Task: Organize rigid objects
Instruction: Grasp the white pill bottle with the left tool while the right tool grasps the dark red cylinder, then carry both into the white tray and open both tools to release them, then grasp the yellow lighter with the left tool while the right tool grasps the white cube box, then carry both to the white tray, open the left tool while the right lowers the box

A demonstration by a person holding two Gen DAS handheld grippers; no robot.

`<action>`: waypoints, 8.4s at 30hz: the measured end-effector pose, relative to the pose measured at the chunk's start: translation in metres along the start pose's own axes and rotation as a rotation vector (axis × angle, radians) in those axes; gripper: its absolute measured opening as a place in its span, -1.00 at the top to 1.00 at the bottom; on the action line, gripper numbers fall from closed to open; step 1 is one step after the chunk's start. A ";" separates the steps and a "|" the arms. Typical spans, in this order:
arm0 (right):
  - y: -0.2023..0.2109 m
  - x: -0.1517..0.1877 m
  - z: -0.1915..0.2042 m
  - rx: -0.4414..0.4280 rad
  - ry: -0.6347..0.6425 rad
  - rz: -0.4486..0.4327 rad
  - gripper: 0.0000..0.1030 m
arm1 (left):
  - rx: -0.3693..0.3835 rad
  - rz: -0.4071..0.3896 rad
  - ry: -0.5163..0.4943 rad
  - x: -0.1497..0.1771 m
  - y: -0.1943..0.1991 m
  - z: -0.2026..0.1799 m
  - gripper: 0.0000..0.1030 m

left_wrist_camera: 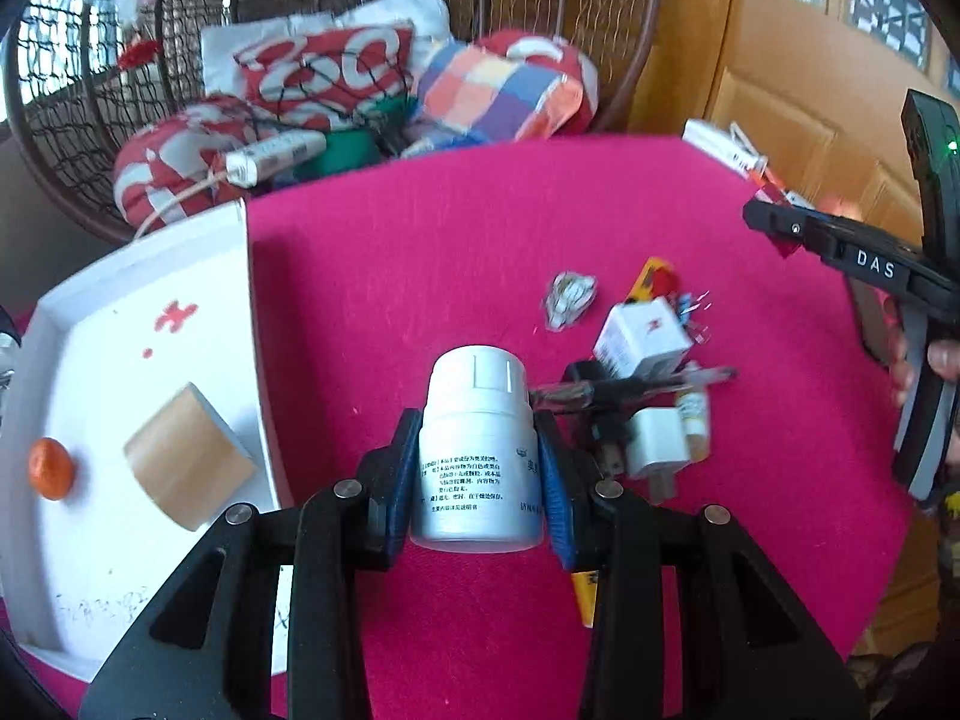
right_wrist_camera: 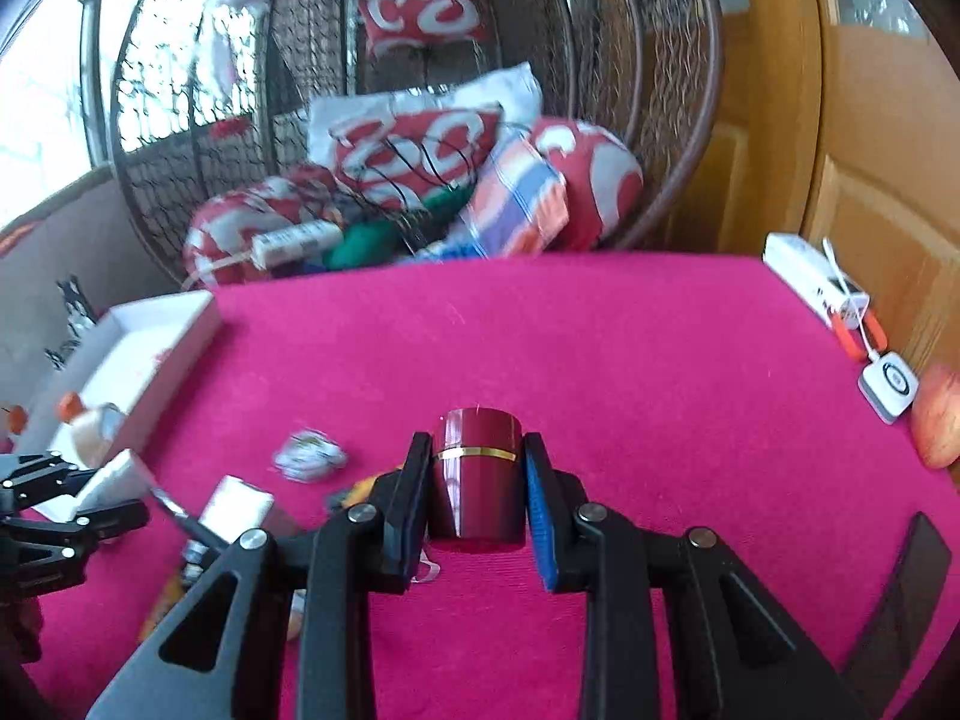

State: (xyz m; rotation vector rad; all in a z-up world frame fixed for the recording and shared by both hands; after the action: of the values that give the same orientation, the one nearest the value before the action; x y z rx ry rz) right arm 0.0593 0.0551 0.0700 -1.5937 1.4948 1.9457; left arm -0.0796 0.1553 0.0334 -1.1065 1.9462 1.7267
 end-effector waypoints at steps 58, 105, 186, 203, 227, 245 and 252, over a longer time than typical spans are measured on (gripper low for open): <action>0.097 -0.031 0.159 -0.165 0.289 -0.187 0.45 | -0.209 -0.363 0.228 0.043 0.174 0.097 0.30; 0.032 0.031 0.329 -0.382 0.382 -0.009 -0.85 | -0.405 -0.390 0.438 0.022 0.152 0.225 -0.83; 0.129 -0.049 0.070 -0.216 -0.063 -0.329 0.40 | -0.342 -0.630 0.070 0.001 0.221 0.026 0.54; 0.123 -0.059 0.121 -0.286 0.034 -0.292 0.40 | -0.408 -0.643 0.210 0.037 0.244 0.081 0.55; 0.061 -0.033 0.268 -0.491 0.218 -0.034 0.39 | -0.297 -0.473 0.383 0.077 0.200 0.159 0.55; -0.009 -0.001 0.338 -0.467 0.291 0.105 0.36 | -0.288 -0.336 0.454 0.081 0.152 0.192 0.54; -0.014 -0.005 0.319 -0.450 0.192 0.073 -0.94 | -0.335 -0.375 0.441 0.084 0.159 0.191 -0.99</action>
State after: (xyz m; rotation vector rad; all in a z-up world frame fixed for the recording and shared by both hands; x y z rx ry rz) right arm -0.1224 0.3147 0.0338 -1.9777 1.2491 2.3540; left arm -0.2966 0.3025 0.0452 -1.9717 1.5418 1.7345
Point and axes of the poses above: each gripper's, at about its wrist camera, not at the fingertips, and y roughly against the way its jaws point, z to its left, x to its underside, the point moved 3 cm from there along -y, roughly the way its jaws point, and after that the axes turned 13 degrees about x, right-handed, at the moved point
